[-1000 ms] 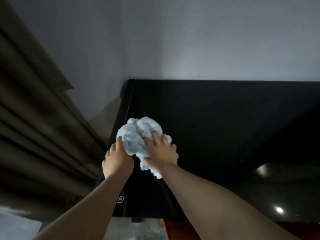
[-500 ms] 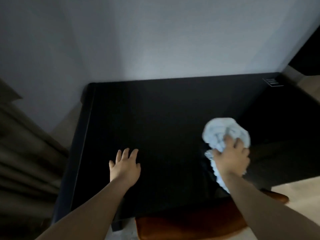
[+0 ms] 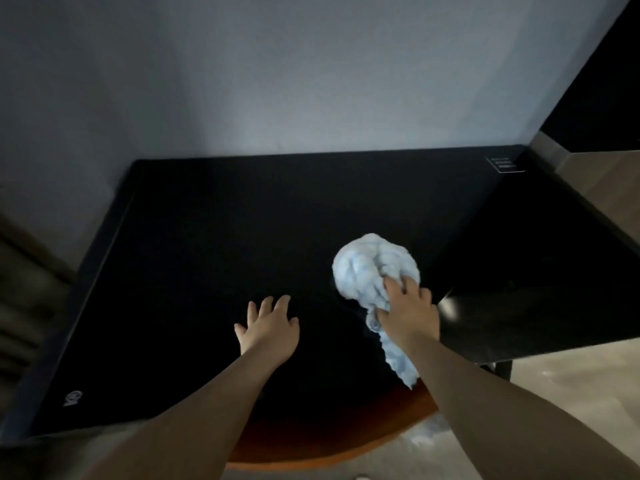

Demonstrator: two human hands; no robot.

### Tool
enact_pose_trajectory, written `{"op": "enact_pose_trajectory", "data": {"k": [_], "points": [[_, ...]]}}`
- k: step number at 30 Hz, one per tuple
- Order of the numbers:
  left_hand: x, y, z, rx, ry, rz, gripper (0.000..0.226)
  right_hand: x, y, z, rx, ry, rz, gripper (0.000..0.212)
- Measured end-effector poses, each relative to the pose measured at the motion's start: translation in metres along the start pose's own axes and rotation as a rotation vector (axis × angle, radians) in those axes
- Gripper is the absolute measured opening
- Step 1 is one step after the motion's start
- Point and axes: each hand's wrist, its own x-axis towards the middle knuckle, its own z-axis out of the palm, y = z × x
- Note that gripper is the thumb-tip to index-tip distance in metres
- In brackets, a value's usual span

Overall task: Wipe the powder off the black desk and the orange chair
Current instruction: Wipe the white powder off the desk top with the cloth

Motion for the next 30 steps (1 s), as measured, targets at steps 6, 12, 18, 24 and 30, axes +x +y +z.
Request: {"op": "enact_pose_trajectory", "data": {"k": [6,12,18,24,30], "points": [[-0.013,0.086,0.046,0.087,-0.101,0.088,0.056,-0.021,0.121,-0.023,0.065,0.013,0.207,0.057],[-0.025,0.133,0.075,0.125,-0.142,0.251,0.059,-0.057,0.207,-0.043,0.044,0.135,0.613,0.052],[-0.018,0.141,0.082,0.153,-0.067,0.238,0.056,-0.051,0.161,-0.059,0.154,0.504,0.104,0.059],[-0.012,0.136,0.081,0.234,-0.042,0.276,0.056,-0.051,0.144,-0.023,-0.025,0.054,0.073,0.063],[-0.003,0.121,0.067,0.205,-0.085,0.372,0.058,-0.040,0.169,-0.052,0.208,0.270,0.691,0.050]]}}
